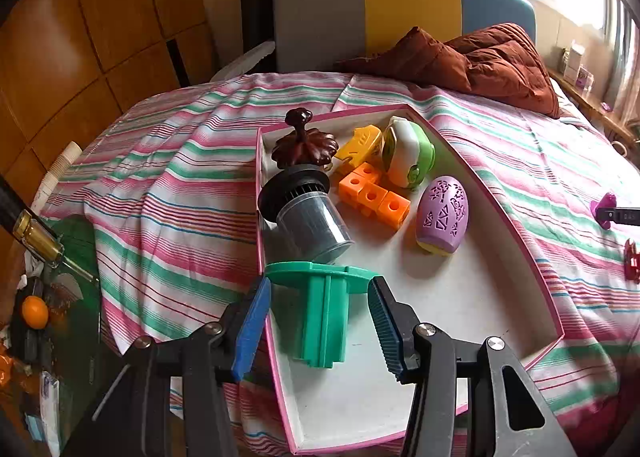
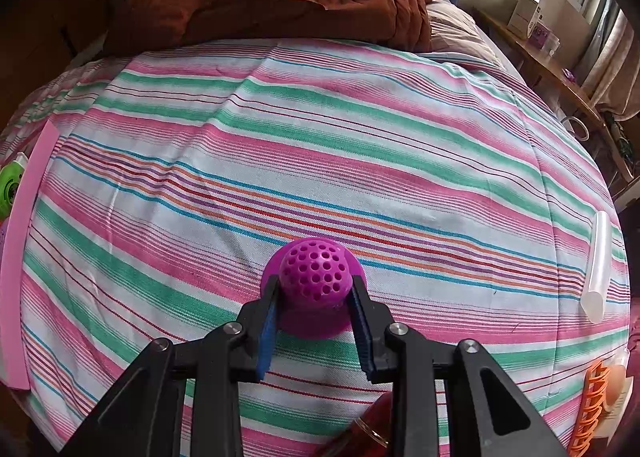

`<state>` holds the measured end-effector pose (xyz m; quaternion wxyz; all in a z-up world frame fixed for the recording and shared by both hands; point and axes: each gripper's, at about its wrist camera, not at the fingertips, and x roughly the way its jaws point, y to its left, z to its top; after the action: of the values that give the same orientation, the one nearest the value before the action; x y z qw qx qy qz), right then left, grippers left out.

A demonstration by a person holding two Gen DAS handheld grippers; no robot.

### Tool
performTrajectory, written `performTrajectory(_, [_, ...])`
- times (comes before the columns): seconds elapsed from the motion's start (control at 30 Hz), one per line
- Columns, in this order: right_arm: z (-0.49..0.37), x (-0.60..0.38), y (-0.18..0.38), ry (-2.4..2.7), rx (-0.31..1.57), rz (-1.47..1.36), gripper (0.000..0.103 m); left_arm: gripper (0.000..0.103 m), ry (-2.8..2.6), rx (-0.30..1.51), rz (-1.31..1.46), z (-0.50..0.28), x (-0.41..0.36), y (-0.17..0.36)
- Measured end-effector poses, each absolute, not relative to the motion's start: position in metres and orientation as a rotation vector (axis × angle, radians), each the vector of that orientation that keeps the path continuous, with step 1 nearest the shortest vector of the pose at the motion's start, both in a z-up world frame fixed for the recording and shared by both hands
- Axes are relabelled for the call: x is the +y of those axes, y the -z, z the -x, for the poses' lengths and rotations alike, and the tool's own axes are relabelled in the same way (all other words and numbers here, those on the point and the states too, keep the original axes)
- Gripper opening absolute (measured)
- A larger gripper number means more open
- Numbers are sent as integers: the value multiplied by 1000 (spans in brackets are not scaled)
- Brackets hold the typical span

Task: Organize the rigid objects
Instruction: 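Carry the green cup into the tray and lower it with the left gripper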

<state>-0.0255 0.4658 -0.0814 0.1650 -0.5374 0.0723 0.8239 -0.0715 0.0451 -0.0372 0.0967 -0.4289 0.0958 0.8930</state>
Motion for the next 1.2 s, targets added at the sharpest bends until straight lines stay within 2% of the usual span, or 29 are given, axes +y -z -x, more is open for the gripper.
performTrajectory(0.63, [27,460,80,-2344,183,1525,32,51,-2662,233,1241,64,41,22])
performTrajectory(1.2, [25,444,73,-2439,305,1564,32,52,-2676,185,1255,64,29,23])
